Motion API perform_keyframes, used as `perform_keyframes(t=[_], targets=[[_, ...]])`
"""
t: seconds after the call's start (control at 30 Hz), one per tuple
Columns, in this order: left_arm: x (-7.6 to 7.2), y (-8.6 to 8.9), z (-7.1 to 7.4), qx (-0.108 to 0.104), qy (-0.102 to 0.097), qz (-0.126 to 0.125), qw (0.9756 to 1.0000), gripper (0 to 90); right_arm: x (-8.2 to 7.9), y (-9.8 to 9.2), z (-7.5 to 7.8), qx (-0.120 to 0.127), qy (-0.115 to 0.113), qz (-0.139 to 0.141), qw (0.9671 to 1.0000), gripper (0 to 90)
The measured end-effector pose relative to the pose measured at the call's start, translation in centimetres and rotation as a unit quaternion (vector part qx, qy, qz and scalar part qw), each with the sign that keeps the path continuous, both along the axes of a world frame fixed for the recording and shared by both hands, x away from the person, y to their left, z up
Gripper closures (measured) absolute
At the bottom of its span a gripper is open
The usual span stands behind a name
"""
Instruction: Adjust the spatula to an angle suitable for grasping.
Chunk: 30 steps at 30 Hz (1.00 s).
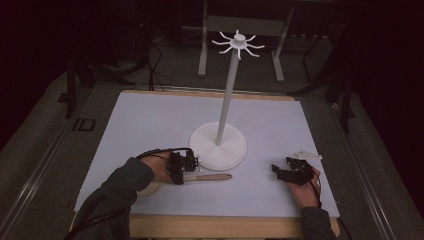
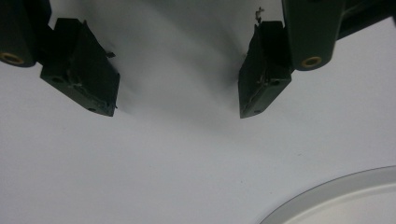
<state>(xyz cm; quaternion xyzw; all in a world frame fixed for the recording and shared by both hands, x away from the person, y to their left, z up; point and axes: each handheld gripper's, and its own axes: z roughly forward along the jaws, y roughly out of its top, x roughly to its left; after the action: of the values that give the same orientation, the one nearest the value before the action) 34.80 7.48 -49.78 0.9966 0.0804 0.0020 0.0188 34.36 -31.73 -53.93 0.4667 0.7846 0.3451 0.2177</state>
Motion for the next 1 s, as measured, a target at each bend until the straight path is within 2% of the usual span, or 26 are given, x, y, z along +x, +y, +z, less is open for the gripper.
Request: perform_keyframes(t=[0.1,0.27,0.33,0.5,0.77,1.0], targets=[[0.0,0.3,0.0,-0.008,0.003,0.004,1.0,75.9,0.0,0.0,0.0,0.0,0.0,0.0,1.0,29.2],[0.0,0.3,0.0,-0.007,0.0,-0.003,1.0,78.0,0.0,0.0,0.0,0.0,0.0,0.0,1.0,29.2],[-0.1,0.3,0.1,-0.008,-0.003,0.001,1.0,78.2,0.0,0.0,0.0,0.0,0.0,0.0,1.0,29.2],[0.0,1.1,0.5,-0.032,-0.005,0.015,0.9994,78.4,0.0,0.0,0.0,0.0,0.0,0.0,1.0,29.2],[0.1,2.6,1.4,-0.06,-0.024,0.035,0.9973,78.4,0.0,0.0,0.0,0.0,0.0,0.0,1.0,29.2],[0.3,3.4,1.6,-0.075,-0.028,0.049,0.9956,78.4,0.0,0.0,0.0,0.001,0.0,0.001,1.0,29.2]])
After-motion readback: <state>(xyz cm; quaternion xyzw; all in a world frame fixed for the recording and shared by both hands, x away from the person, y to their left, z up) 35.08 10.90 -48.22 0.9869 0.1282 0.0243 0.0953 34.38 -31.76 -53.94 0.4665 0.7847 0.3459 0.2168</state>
